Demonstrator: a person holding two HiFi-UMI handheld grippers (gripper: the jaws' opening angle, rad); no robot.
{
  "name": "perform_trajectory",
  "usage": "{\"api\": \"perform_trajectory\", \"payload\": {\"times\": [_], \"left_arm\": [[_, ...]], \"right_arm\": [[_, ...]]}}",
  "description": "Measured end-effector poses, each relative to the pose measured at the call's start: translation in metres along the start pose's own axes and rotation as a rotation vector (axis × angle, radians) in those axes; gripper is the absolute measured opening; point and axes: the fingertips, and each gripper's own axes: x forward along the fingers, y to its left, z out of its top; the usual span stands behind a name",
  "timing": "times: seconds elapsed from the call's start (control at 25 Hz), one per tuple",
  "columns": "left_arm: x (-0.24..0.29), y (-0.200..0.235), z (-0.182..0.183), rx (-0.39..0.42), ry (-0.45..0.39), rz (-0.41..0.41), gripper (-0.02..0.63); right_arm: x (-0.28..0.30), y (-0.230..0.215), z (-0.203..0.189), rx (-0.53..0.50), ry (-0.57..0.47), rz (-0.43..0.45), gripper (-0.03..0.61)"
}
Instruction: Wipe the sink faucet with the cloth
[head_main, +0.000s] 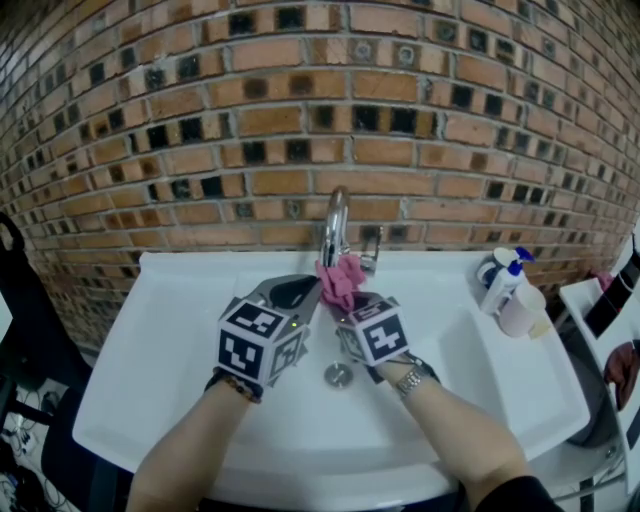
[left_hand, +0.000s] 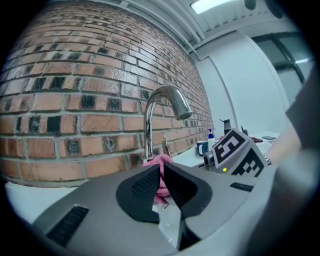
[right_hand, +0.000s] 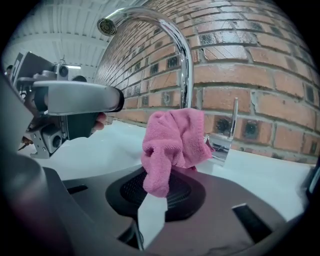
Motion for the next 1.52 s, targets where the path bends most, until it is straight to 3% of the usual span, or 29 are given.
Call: {"api": "perform_trajectory", "payload": {"times": [0.12, 0.36, 0.64, 0.88, 1.12, 1.32, 1.52], "left_arm": [[0.001, -0.002, -0.005, -0.032, 0.017, -0.022, 0.088], [0.004, -0.004, -0.018, -0.093, 0.058, -0.049, 0.146], [0.011, -0.005, -0.034, -0.248, 0.096, -0.116, 0.23], [0.011, -0.003, -0.029, -0.358, 0.075, -0.162, 0.232], [0.009, -0.008, -0.028, -0.405, 0.078, -0.214, 0.231], [0.006, -0.016, -0.025, -0.374, 0.081, -0.254, 0.207], [0.005, -0.014, -0.02, -0.299, 0.057, -0.223, 0.107]], "right_arm": [[0.0, 0.004, -0.002, 0.0, 0.01, 0.016, 0.071], [-0.005, 0.009, 0.0, -0.02, -0.002, 0.029, 0.071], [-0.019, 0.026, 0.013, -0.117, -0.038, 0.047, 0.071], [-0.029, 0.036, 0.018, -0.226, -0.07, 0.05, 0.071], [-0.036, 0.048, 0.022, -0.303, -0.094, 0.067, 0.072], [-0.042, 0.057, 0.024, -0.377, -0.111, 0.067, 0.072], [-0.045, 0.058, 0.027, -0.399, -0.127, 0.046, 0.077]]}}
